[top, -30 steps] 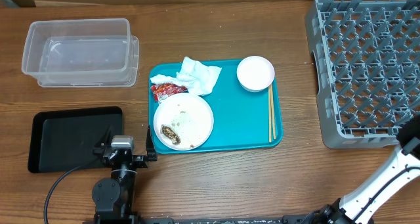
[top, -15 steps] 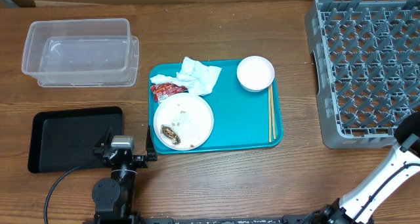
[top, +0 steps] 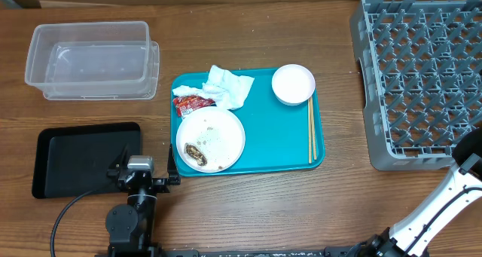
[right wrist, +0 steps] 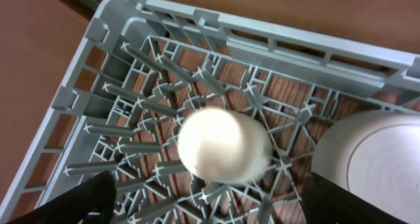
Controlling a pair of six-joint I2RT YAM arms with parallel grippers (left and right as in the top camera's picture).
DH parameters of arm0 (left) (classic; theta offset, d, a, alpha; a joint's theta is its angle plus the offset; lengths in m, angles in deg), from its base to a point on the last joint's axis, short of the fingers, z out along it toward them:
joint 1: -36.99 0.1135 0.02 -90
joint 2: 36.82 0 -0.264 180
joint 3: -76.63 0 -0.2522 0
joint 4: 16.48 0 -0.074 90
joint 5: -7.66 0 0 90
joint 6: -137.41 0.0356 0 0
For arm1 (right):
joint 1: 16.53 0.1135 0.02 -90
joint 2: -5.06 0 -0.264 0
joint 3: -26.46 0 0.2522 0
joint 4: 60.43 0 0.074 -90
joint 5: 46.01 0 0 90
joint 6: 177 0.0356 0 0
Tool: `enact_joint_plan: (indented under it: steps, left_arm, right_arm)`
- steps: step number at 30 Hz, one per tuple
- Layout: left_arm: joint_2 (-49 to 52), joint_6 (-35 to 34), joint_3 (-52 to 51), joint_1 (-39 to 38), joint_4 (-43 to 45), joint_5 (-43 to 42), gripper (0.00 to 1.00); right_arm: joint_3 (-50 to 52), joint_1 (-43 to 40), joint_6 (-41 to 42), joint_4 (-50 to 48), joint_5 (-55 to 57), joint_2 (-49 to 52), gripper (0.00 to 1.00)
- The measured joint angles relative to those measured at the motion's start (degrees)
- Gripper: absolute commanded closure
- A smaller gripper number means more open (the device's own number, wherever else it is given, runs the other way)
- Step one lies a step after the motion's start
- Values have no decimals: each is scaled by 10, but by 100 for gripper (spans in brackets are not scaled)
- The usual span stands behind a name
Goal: Sort waste into correct bins and load items into the dishwasher
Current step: 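Open the right gripper to release the cup and withdraw, then reach the right gripper to the pinkish-white bowl and grasp it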
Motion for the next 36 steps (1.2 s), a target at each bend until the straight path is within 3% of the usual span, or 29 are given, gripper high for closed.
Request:
enact_joint_plan:
  steps: [7, 13, 18, 24, 31, 36]
  left_arm:
    - [0, 0, 0, 0, 0, 0, 0]
    - [0, 0, 0, 0, 0, 0, 0]
    - [0, 0, 0, 0, 0, 0, 0]
    - [0, 0, 0, 0, 0, 0, 0]
    - [0, 0, 0, 0, 0, 0, 0]
    - [0, 0, 0, 0, 0, 0, 0]
  right_arm:
    - [0, 0, 1, 15, -73, -81, 12]
    - [-4, 5, -16, 71, -340, -186, 19]
    - [-13, 73, -82, 227, -471, -209, 20]
    - [-3, 264, -147, 338, -313, -179, 20]
    - [70, 467, -147, 287, -142, -139, 15]
    - [120, 551, -128, 251, -104, -99, 23]
